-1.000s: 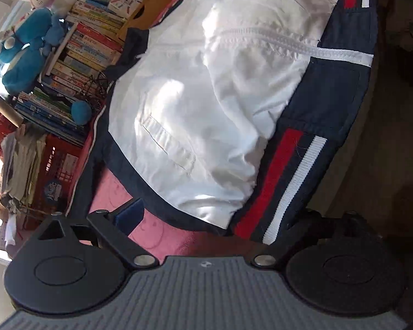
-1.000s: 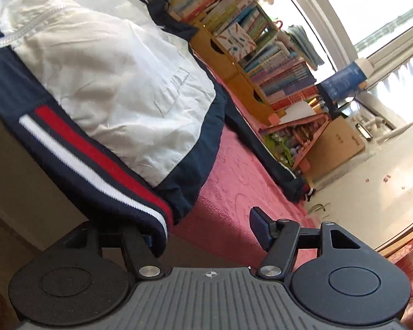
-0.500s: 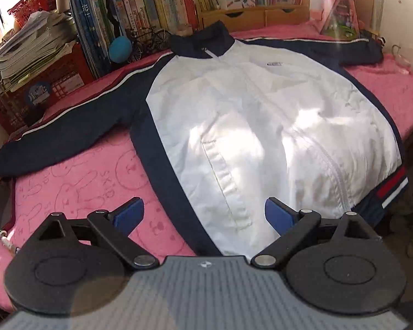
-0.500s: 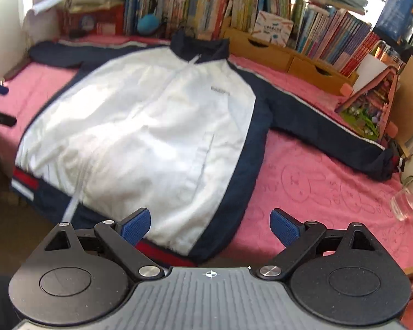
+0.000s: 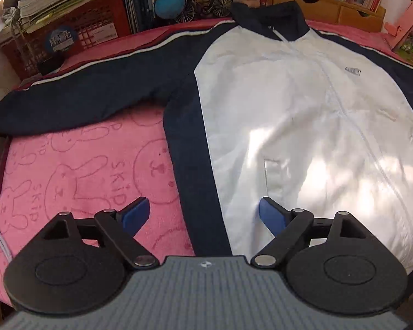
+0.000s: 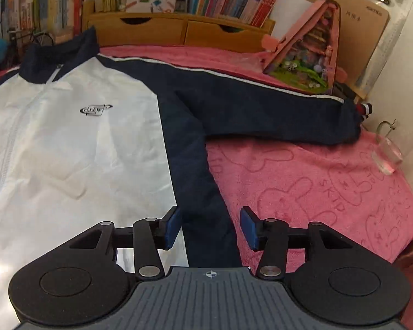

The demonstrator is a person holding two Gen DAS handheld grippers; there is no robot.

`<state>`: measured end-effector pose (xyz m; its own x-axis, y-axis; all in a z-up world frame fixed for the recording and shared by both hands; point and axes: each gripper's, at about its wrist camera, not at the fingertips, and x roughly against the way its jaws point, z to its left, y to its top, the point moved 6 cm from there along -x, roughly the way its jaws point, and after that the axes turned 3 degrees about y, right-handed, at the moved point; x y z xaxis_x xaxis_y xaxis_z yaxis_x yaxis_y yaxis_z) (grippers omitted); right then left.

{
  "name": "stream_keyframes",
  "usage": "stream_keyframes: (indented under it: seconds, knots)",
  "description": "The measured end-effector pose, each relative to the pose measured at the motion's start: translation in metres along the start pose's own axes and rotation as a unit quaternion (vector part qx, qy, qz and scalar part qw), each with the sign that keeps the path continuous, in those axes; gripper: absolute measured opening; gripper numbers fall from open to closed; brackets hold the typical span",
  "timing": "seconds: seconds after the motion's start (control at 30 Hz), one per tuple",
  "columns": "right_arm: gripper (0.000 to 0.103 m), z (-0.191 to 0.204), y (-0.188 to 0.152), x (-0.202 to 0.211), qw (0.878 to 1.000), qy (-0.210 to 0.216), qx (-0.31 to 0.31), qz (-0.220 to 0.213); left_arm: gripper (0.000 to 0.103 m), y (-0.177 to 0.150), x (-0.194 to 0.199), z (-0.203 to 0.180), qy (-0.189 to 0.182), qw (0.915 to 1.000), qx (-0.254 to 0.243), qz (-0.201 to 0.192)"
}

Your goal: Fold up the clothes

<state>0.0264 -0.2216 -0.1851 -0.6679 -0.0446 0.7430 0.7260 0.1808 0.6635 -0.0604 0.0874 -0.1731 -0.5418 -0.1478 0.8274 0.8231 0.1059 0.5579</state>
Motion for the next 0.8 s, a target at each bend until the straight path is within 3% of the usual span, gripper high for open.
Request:
stream_keyframes:
  seconds: [0.03,0.07,0.13,0.17,0.23,0.27,0.3,0.33,0.5,0.6,0.73,0.8]
  knots:
    - [0.046,-0.007,0.006,0.0,1.0,-0.013,-0.01,-0.007,0.088,0.015,0.004,0.0,-0.024,0.9995,0.004,-0.021]
    - [0.045,0.011,0.015,-0.005,1.0,0.016,0.001,-0.011,0.091,0.036,0.005,-0.003,-0.051,0.9977,-0.001,-0.045]
    - [0.037,0.058,0.036,-0.017,0.995,0.089,0.031,-0.018,0.091,0.068,-0.014,-0.011,-0.064,0.9951,-0.018,-0.074]
    - [0.026,0.076,0.045,-0.031,0.993,0.113,0.035,-0.015,0.091,0.086,-0.029,-0.019,-0.07,0.9934,-0.026,-0.087]
    - [0.013,0.107,0.064,-0.065,0.988,0.148,0.044,-0.006,0.069,0.111,-0.069,-0.026,-0.082,0.9918,-0.038,-0.09]
    - [0.012,0.119,0.072,-0.084,0.986,0.159,0.052,-0.003,0.036,0.121,-0.088,-0.025,-0.064,0.993,-0.044,-0.089]
    - [0.008,0.131,0.082,-0.106,0.985,0.161,0.066,0.001,0.027,0.131,-0.106,-0.025,-0.047,0.9937,-0.05,-0.088]
    - [0.008,0.139,0.096,-0.121,0.985,0.149,0.088,-0.023,0.02,0.141,-0.125,-0.024,-0.029,0.9942,-0.056,-0.087]
    - [0.006,0.129,0.163,-0.194,0.988,0.084,0.109,-0.066,0.021,0.186,-0.188,-0.017,0.078,0.9897,-0.068,-0.099]
    - [0.0,0.124,0.191,-0.228,0.984,0.081,0.135,-0.083,0.022,0.208,-0.21,0.002,0.144,0.9823,-0.069,-0.099]
    - [0.0,0.121,0.207,-0.247,0.981,0.083,0.138,-0.106,0.022,0.226,-0.226,0.01,0.179,0.9739,-0.092,-0.105]
    - [0.001,0.115,0.21,-0.248,0.982,0.101,0.118,-0.106,0.02,0.231,-0.227,0.014,0.172,0.9765,-0.086,-0.097]
